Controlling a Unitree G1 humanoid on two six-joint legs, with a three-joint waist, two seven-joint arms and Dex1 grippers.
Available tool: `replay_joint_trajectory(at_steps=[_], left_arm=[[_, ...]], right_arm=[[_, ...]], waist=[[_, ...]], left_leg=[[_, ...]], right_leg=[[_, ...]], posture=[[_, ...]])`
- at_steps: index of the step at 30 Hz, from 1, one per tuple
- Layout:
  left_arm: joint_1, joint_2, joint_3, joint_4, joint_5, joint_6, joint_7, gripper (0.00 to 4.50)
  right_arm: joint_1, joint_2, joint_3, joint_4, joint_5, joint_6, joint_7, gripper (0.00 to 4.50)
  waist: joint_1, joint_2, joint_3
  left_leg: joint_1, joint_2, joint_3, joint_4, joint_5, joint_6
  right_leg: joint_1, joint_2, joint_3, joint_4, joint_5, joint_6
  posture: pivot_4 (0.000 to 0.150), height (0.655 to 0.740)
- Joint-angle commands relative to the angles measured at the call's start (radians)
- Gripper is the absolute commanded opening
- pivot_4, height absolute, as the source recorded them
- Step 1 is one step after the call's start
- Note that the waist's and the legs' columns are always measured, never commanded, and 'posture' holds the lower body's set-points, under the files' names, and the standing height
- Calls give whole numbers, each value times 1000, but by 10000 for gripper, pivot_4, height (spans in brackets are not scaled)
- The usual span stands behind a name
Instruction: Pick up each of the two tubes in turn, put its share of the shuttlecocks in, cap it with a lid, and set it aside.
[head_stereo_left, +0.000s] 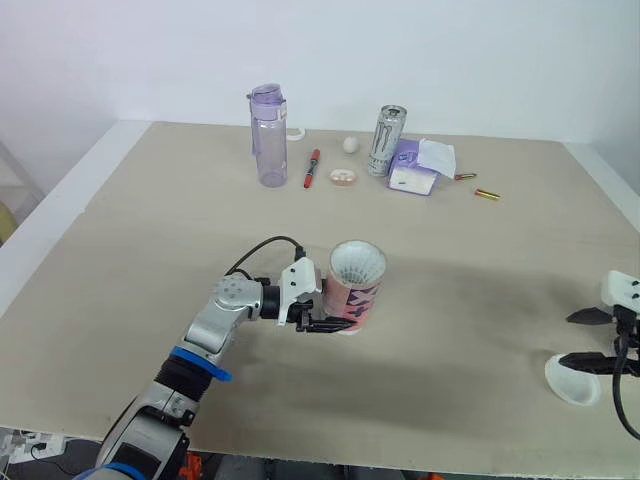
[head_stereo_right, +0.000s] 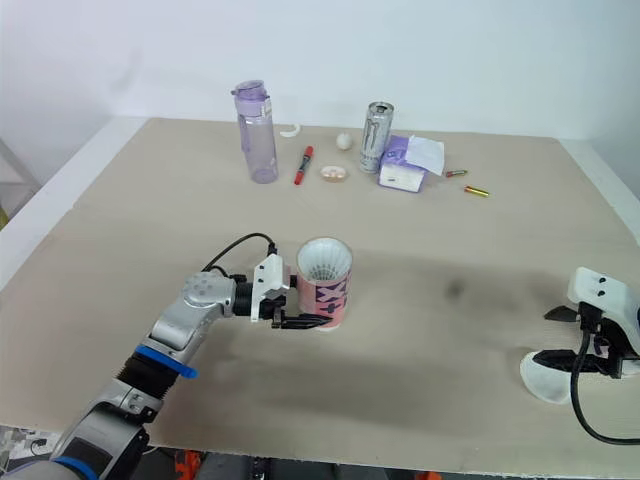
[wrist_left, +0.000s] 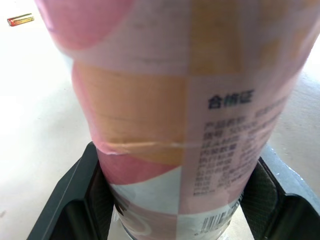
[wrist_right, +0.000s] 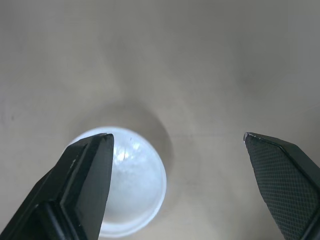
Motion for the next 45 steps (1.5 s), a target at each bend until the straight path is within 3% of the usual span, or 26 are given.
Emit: replay_joint_trajectory(at_steps=[1,17,18,20,23,24,25,27,31,38,45], left_arm=[[19,10,-29,-7,8,27,-13,31173],[16,8,-28,-2,16,33,-2,31173],[14,8,-28,0,16,33,-2,31173],[14,8,-28,2,17,32,-1,31173],[14,9,-29,3,19,34,1,31173],[15,9,-30,3,20,34,2,31173],[16,9,-30,3,21,34,2,31173],[17,11,-31,1,22,36,3,31173],[15,13,-27,5,20,45,4,31173],[-1,10,-20,22,17,57,4,31173],[-12,11,-19,43,21,55,-1,31173]], right_arm=[[-25,-36,13,42,-33,-75,12,44649],[-97,10,101,69,-78,-193,31,44649],[-98,11,107,69,-78,-196,32,40815],[-96,13,120,61,-79,-205,38,38422],[-94,18,127,58,-80,-212,34,27835],[-95,19,130,59,-80,-216,32,26902],[-97,21,134,58,-79,-217,30,20156],[-99,25,140,51,-74,-215,27,16630],[-94,31,141,35,-69,-226,26,862],[-94,36,128,-27,-46,-231,22,862],[-215,61,122,-248,33,-155,28,862]], waist=[[0,0,0],[0,2,-1],[0,2,-1],[0,2,-1],[0,2,-1],[0,2,-1],[0,2,-1],[0,2,-1],[0,2,-1],[0,2,-1],[-1,3,-2]], left_leg=[[0,0,0,0,0,0],[2,-1,1,1,0,0],[2,-1,1,1,0,0],[2,-1,1,1,0,0],[3,-1,1,1,0,0],[4,-1,1,1,0,0],[5,-1,2,1,0,0],[5,-1,2,1,0,0],[6,0,3,1,0,0],[7,0,4,1,0,0],[9,0,6,1,0,0]], right_leg=[[0,0,0,0,0,0],[1,0,2,0,2,-7],[2,0,2,0,2,-7],[2,0,2,0,2,-7],[2,0,2,0,2,-7],[3,0,2,0,2,-7],[4,0,3,0,2,-7],[5,0,3,0,2,-7],[5,0,4,0,2,-7],[6,0,4,0,2,-7],[6,0,6,0,1,-2]], posture=[[1500,7400],[1500,7400],[1500,7400],[1500,7400],[1500,7400],[1500,7400],[1500,7400],[1500,7400],[1500,7400],[1500,7400],[1500,7400]])
